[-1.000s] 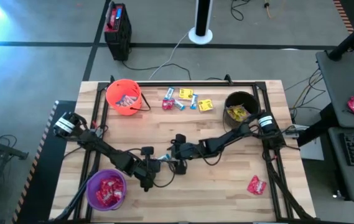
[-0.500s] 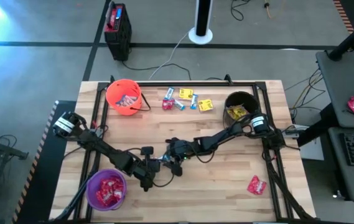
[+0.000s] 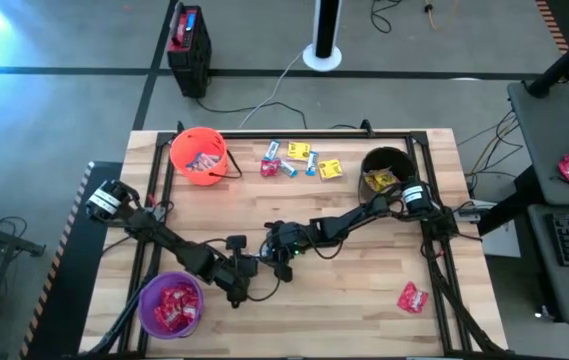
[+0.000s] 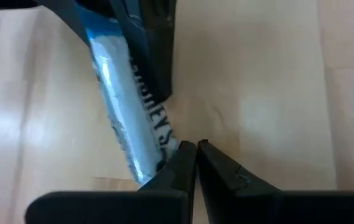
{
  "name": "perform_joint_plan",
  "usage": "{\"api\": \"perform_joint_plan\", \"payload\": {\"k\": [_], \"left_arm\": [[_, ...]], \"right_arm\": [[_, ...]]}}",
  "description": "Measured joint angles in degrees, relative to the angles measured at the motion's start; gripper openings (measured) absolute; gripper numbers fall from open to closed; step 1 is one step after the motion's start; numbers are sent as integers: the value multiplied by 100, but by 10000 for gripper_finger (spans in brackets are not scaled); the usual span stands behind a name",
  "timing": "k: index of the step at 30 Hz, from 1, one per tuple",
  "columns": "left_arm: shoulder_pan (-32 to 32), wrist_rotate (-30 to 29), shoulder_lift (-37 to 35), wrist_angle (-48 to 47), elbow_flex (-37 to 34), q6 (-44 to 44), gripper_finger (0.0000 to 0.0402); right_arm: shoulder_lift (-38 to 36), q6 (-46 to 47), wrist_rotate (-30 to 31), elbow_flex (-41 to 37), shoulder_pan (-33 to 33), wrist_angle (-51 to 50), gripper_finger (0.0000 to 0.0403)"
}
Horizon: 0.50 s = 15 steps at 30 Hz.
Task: Sort candy by brand, put in halloween buckets
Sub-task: Put the white chocolate bar into the orange bucket
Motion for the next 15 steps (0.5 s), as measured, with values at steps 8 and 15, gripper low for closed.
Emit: {"api": "perform_joint_plan", "payload": {"k": [8,15], "left_arm": [[-14,-205,-277,-973,353,75,63],[-39,-745,-935,-1072,275,384,114]], "right_arm": [[-79,-156,42,2,-11,-308,18],[-558,-872,756,0,85,-1330,16]]}}
